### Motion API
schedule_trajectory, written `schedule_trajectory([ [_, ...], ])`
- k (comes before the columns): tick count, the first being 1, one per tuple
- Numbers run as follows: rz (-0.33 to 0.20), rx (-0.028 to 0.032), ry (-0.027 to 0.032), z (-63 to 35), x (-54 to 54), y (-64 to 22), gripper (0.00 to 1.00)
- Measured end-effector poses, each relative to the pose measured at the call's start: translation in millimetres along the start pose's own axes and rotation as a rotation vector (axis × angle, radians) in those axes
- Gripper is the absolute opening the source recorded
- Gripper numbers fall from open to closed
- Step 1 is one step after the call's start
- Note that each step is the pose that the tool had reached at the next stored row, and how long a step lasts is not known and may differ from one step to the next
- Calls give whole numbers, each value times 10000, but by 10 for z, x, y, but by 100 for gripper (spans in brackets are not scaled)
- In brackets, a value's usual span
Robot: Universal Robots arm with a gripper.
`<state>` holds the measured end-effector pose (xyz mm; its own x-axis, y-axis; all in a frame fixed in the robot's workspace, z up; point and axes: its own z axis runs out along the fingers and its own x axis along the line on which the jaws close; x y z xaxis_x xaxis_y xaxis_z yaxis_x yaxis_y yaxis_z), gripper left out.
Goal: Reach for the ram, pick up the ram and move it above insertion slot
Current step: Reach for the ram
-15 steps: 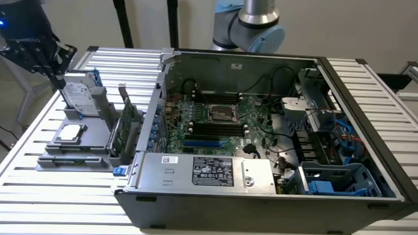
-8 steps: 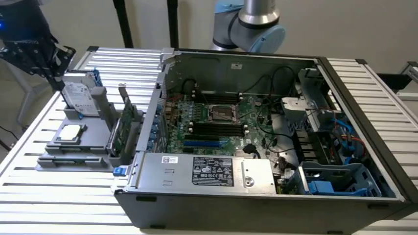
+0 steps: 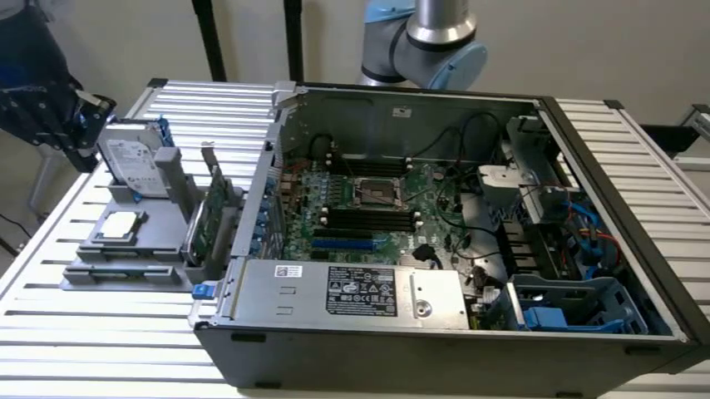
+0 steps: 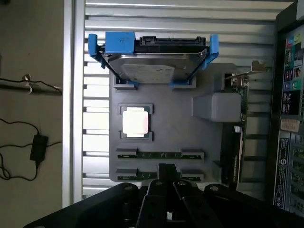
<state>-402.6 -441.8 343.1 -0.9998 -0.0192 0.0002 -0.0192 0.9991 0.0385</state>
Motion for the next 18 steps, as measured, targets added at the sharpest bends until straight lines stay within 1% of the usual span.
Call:
schedule_trajectory([
  [5, 0, 0, 0, -9, 4, -223, 11],
  [7, 1, 0, -1, -11, 6, -285, 11],
  [9, -52, 0, 1, -12, 3, -303, 11],
  [10, -173, -1, 6, -12, 3, -303, 11],
  [18, -1606, -1, 62, -12, 3, -304, 11],
])
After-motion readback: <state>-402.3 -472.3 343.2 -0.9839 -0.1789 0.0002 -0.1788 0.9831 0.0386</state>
